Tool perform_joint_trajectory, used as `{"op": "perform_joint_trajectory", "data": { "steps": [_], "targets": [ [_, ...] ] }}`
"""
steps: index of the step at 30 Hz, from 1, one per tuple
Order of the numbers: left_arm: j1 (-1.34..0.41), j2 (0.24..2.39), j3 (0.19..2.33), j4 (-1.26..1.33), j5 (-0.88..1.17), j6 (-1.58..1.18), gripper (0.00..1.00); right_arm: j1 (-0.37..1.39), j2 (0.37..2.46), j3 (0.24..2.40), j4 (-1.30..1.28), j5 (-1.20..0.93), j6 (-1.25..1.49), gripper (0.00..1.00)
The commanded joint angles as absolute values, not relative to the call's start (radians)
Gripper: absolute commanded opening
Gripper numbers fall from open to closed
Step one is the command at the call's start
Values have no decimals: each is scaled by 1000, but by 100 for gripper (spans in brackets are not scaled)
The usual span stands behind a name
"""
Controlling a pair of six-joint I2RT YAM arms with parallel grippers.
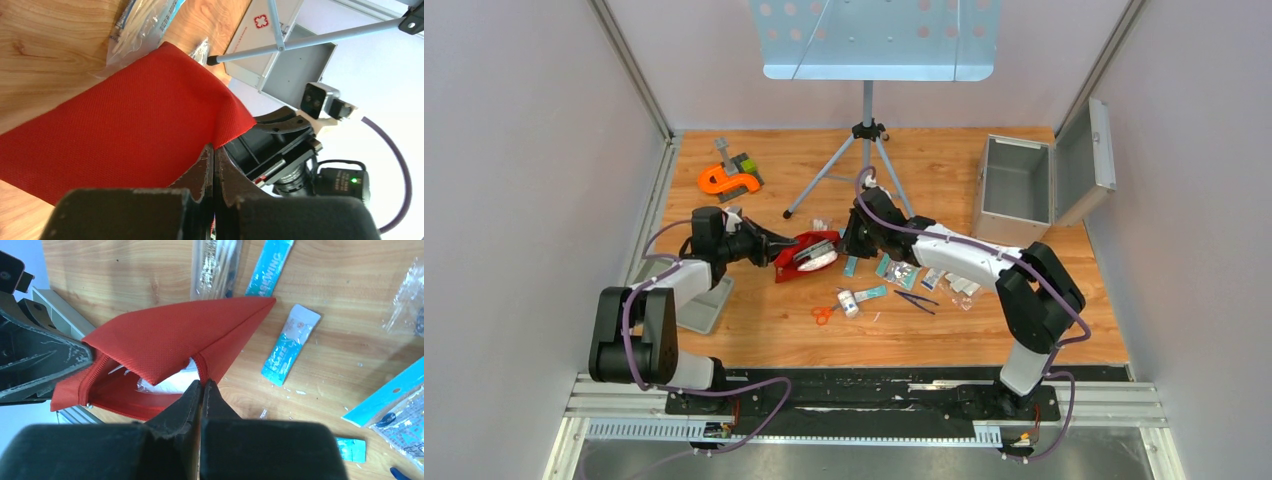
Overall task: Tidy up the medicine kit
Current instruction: Adjust the medicine pouch at the center of the board.
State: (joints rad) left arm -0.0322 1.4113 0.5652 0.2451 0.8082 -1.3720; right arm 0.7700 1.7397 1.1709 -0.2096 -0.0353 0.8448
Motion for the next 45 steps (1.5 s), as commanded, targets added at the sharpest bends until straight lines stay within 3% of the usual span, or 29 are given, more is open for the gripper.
{"op": "perform_joint_trajectory", "data": {
  "steps": [1, 4, 10, 12, 16, 21, 28, 30, 35, 37, 45],
  "targets": [
    [-35, 1355, 639, 138, 814, -1229, 0, 772, 1768, 1301, -304, -56, 731, 0],
    [-35, 1335, 688, -2, 797, -1120, 2, 771, 1780, 1337, -344, -72, 687, 0],
    [-35, 1315, 801, -207, 790, -837, 57, 755, 1809, 1367, -371, -186, 597, 0],
    [-36, 1329, 840, -249, 805, -739, 68, 753, 1821, 1376, -373, -216, 563, 0],
    [-52, 1384, 945, -398, 805, -532, 78, 750, 1839, 1393, -382, -280, 517, 0],
    [-143, 1393, 1052, -604, 574, -293, 81, 734, 1848, 1411, -404, -338, 493, 0],
    [-249, 1312, 1044, -622, 429, -172, 83, 710, 1855, 1443, -441, -389, 481, 0],
    [-258, 1305, 1039, -623, 377, -157, 79, 710, 1860, 1450, -447, -395, 474, 0],
    [-264, 1324, 1057, -631, 357, -154, 55, 710, 1869, 1459, -458, -405, 466, 0],
    [-271, 1331, 1062, -632, 362, -154, 50, 710, 1870, 1461, -459, -408, 464, 0],
    [-317, 1398, 1083, -641, 350, -151, 53, 710, 1879, 1469, -475, -425, 444, 0]
  ]
}}
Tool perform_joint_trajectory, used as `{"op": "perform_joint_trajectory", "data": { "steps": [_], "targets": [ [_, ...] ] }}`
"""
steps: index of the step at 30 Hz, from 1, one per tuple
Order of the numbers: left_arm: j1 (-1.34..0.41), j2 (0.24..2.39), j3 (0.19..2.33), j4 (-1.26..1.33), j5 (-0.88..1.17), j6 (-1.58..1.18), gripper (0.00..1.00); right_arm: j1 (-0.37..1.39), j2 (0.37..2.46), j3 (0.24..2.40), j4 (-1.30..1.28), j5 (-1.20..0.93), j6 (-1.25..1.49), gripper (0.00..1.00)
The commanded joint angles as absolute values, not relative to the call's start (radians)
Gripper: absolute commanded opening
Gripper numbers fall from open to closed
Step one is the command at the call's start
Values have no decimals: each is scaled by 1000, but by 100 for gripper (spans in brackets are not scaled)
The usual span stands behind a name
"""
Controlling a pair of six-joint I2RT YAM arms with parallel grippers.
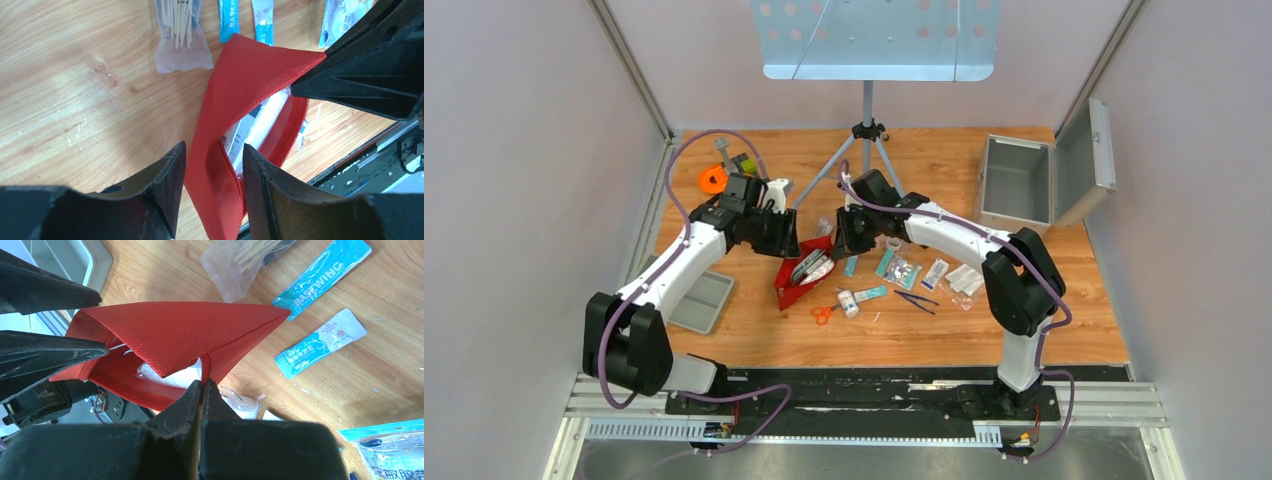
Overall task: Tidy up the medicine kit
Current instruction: Adjust the medicine pouch at the center of the board.
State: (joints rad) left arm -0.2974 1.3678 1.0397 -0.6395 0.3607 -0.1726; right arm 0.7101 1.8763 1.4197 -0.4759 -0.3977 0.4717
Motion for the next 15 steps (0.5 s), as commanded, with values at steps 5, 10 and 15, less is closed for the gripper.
{"op": "perform_joint_trajectory", "data": {
  "steps": [5, 10, 15],
  "targets": [
    [-338, 1433, 1094, -638, 344, -162, 11, 710, 1884, 1478, -488, -425, 433, 0],
    [-339, 1440, 1102, -650, 340, -205, 0, 696, 1860, 1482, -501, -402, 454, 27],
    [-337, 1405, 1070, -610, 356, -340, 0, 695, 1731, 1398, -498, -276, 481, 48]
  ]
}}
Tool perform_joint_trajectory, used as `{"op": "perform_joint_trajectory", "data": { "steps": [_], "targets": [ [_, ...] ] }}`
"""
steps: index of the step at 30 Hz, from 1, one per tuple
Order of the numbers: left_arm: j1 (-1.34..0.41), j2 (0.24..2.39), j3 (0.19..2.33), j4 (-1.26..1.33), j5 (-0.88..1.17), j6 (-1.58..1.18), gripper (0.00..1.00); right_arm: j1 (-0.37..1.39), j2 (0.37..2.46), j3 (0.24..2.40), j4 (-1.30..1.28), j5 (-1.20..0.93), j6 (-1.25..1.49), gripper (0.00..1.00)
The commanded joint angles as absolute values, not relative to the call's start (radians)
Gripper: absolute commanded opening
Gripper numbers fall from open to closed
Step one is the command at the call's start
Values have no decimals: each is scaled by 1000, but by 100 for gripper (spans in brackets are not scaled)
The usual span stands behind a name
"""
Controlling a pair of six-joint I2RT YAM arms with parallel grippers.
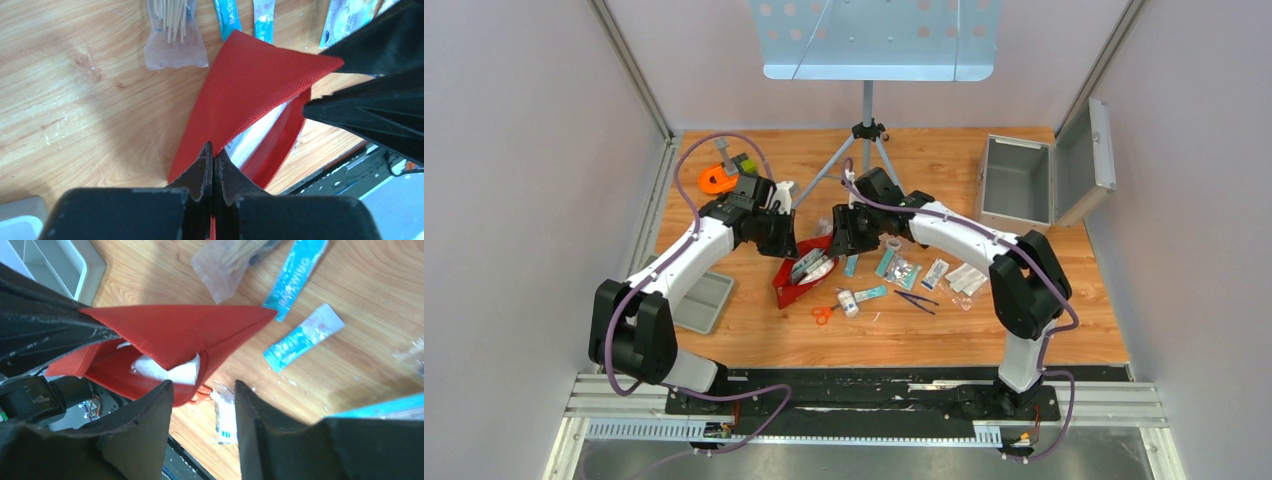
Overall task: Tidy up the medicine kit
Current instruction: Adjust the medicine pouch at the center of the board, then pick up the medical item at the center of the board.
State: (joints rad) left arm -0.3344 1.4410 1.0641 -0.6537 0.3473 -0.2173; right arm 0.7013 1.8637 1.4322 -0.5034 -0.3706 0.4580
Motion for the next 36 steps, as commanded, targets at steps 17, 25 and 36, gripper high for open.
{"op": "perform_joint_trajectory", "data": {
  "steps": [17, 25, 36],
  "targets": [
    [-281, 1277, 861, -334, 334, -713, 0, 831, 1546, 989, -310, -84, 640, 51],
    [-281, 1273, 851, -319, 335, -713, 0, 876, 1664, 1035, -268, -136, 613, 51],
    [-281, 1282, 854, -319, 335, -703, 0, 887, 1741, 1044, -247, -147, 602, 31]
  ]
}}
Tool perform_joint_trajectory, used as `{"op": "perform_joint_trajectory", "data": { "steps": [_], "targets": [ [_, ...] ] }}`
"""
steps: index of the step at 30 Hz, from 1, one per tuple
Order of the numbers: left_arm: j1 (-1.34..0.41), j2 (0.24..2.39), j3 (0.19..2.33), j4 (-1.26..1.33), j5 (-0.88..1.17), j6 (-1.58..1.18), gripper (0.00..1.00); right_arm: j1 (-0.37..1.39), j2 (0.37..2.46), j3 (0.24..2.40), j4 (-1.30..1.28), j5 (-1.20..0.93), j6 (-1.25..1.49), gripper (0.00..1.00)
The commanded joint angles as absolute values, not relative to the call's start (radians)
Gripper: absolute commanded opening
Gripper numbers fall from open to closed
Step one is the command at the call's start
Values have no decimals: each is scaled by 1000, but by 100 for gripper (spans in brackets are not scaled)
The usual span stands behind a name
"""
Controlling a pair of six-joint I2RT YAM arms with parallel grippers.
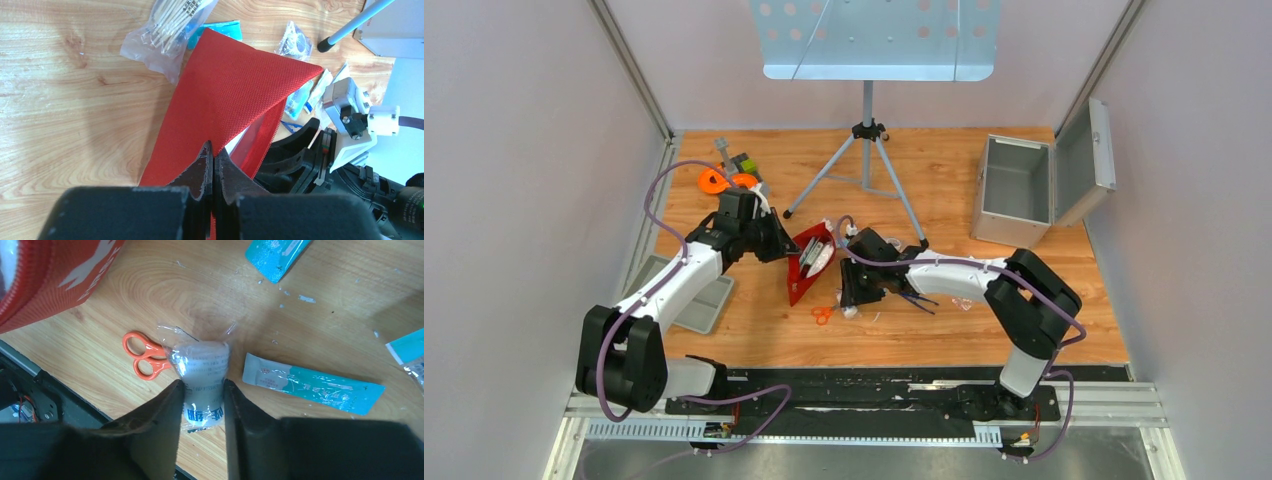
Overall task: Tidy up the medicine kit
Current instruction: Pick up the medical item at the center of the board, then place the medical item at the medicine pouch.
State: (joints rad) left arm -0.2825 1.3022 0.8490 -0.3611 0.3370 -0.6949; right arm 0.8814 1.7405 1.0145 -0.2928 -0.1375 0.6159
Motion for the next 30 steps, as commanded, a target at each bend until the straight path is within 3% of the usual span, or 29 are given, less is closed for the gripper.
{"op": "perform_joint_trajectory", "data": {
  "steps": [1, 4, 11, 17, 21, 27, 30],
  "targets": [
    [-281, 1283, 854, -318, 336, -703, 0, 887, 1732, 1043, -248, -147, 600, 23],
    [-281, 1286, 852, -316, 338, -703, 0, 887, 1679, 1041, -251, -138, 586, 9],
    [-280, 1290, 847, -310, 342, -705, 0, 870, 1510, 1119, -264, -96, 563, 8],
    [-281, 1296, 841, -301, 351, -714, 0, 868, 1576, 1251, -185, -112, 557, 8],
    [-281, 1309, 847, -315, 355, -713, 0, 869, 1611, 1203, 2, -99, 587, 6],
    [-280, 1337, 865, -344, 362, -744, 0, 873, 1609, 947, 470, -68, 688, 4],
    [-279, 1343, 859, -337, 370, -778, 0, 886, 1611, 902, 514, -31, 711, 4]
  ]
}}
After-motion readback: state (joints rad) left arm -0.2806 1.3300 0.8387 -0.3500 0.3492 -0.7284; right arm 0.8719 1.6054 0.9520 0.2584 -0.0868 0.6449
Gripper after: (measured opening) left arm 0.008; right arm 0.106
